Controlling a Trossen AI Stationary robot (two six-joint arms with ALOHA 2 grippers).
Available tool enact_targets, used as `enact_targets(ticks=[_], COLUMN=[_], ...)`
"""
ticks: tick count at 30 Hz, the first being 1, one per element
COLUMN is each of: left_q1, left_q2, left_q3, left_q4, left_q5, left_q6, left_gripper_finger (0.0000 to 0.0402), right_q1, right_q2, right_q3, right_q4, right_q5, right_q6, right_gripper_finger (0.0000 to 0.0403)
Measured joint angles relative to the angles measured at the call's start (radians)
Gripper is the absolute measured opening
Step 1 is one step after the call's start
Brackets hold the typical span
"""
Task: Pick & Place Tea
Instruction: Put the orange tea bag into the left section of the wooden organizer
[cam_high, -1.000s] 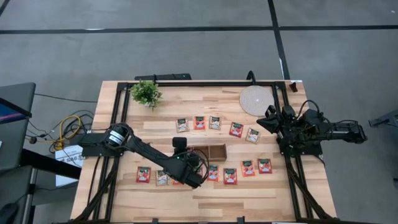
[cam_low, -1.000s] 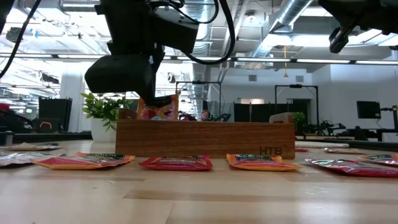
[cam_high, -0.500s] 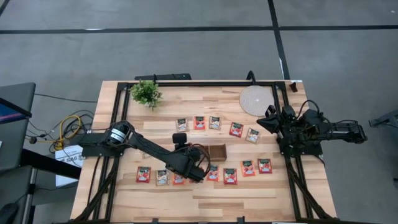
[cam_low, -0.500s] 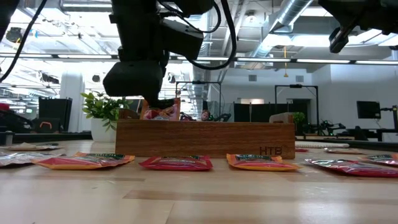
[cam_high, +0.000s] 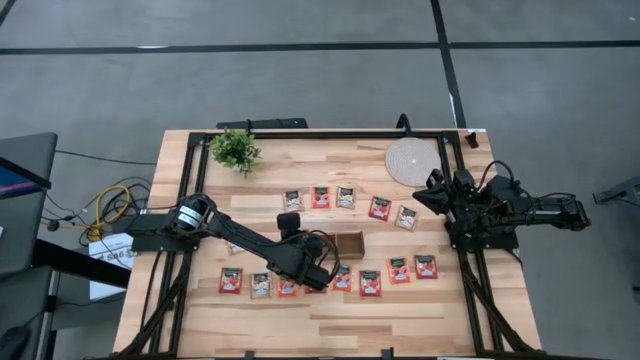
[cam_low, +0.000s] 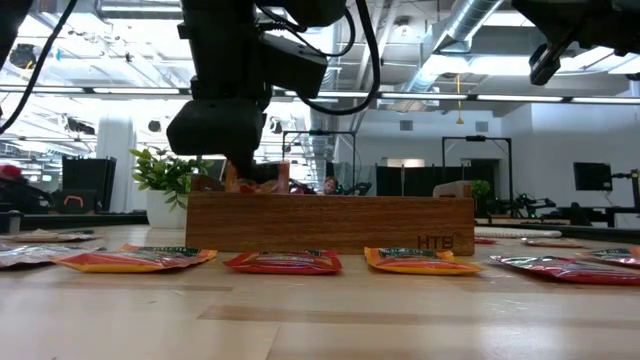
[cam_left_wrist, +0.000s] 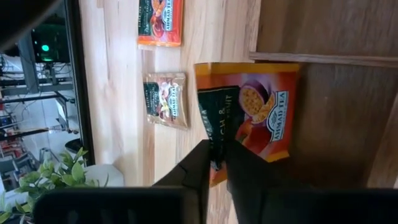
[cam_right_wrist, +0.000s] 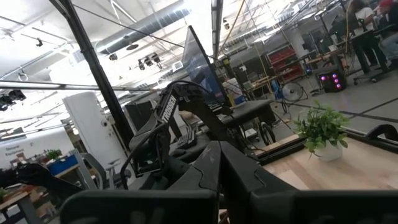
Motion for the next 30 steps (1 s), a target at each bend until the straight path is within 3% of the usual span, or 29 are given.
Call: enact_targets(ticks=[12,20,24,30], left_q1=[0.0,-0.001,-0.011,-0.059], left_q2=[-0.001,-0.002,-0.002,-0.052], left_q3=[0.005,0.144,0.243,0.301], left_q4=[-0.01,-0.12,-0.22,-0.187], left_q5=[0.015,0.026,0.147,0.44], left_q6=[0.006,-0.022,-0.073,-0.143], left_gripper_finger=[0.0111,0.012,0.012,0.0119], right_q1=[0.0,0.0,0.0,0.0], right_q2=[0.0,0.0,0.0,0.0], right_q3=[0.0,0.0,0.0,0.0], right_q4=[0.0,0.0,0.0,0.0], right_q5=[0.0,0.0,0.0,0.0], right_q6=[0.0,0.0,0.0,0.0], right_gripper_finger=[0.0,0.0,0.0,0.0])
